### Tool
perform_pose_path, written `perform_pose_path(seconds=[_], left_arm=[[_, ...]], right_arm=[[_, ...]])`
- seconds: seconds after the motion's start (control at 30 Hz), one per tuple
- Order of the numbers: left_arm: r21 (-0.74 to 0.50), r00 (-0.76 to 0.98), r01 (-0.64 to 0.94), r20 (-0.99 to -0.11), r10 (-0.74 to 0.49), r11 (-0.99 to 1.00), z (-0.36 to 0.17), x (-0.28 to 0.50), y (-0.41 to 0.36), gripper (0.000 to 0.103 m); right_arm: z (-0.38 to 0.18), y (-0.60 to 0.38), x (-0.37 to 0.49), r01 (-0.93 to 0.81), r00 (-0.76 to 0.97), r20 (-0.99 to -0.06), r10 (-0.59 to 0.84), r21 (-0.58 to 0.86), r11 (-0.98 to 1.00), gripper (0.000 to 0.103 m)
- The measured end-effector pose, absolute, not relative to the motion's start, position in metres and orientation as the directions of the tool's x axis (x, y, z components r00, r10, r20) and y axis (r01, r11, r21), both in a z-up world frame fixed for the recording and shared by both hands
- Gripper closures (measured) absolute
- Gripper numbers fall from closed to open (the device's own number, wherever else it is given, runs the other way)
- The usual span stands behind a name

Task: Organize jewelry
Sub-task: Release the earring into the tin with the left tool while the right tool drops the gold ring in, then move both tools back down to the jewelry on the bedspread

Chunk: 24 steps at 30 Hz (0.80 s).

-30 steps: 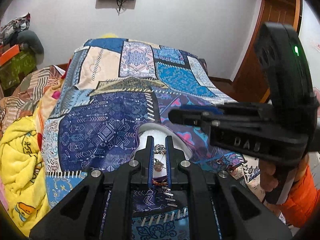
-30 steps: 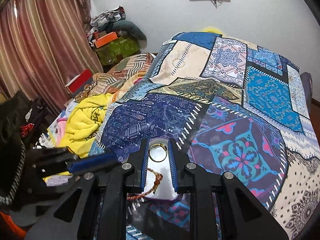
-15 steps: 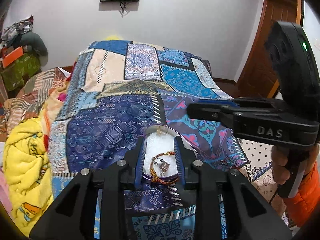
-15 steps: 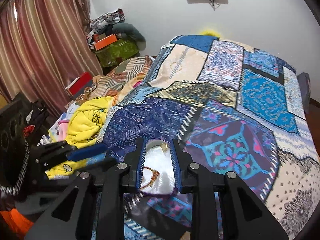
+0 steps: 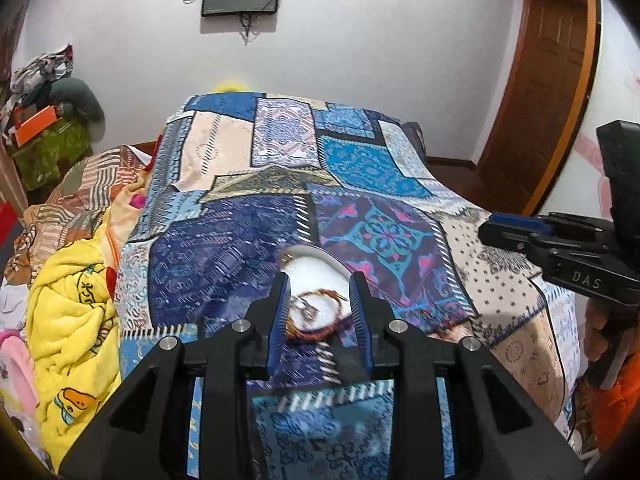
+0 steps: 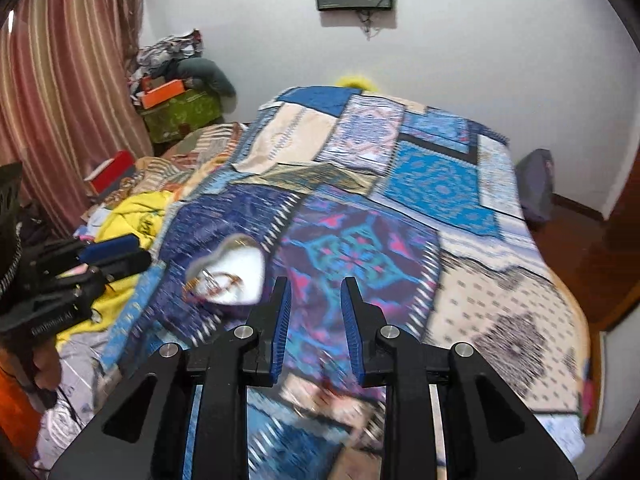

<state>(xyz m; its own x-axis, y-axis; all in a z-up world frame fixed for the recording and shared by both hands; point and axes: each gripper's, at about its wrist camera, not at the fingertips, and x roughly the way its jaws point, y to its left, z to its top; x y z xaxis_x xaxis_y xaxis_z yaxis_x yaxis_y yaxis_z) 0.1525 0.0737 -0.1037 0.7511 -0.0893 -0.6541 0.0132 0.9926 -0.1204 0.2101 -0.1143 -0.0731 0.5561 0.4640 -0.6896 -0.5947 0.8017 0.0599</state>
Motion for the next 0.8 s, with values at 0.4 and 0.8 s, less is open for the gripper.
perform_pose_path(seconds=[0.4,0.8], left_arm=[[-0.123,0.668,0.126,-0.723,-0.176,0.984,-0.131,0.149,0.011,0.068],[-0.183,0.497,0.222,-0.824,-0.273,0.958,-0.191,0.176,-0.051,0.068]], right_arm=[[-0.093,-0.178,0.186,-0.491,0.578,-0.730,0.364,0.046,0.870,0.079],[-0.127,-0.208,0.171,-0.429,0.536,-0.777,0.331,0.087,0.899,0.079]])
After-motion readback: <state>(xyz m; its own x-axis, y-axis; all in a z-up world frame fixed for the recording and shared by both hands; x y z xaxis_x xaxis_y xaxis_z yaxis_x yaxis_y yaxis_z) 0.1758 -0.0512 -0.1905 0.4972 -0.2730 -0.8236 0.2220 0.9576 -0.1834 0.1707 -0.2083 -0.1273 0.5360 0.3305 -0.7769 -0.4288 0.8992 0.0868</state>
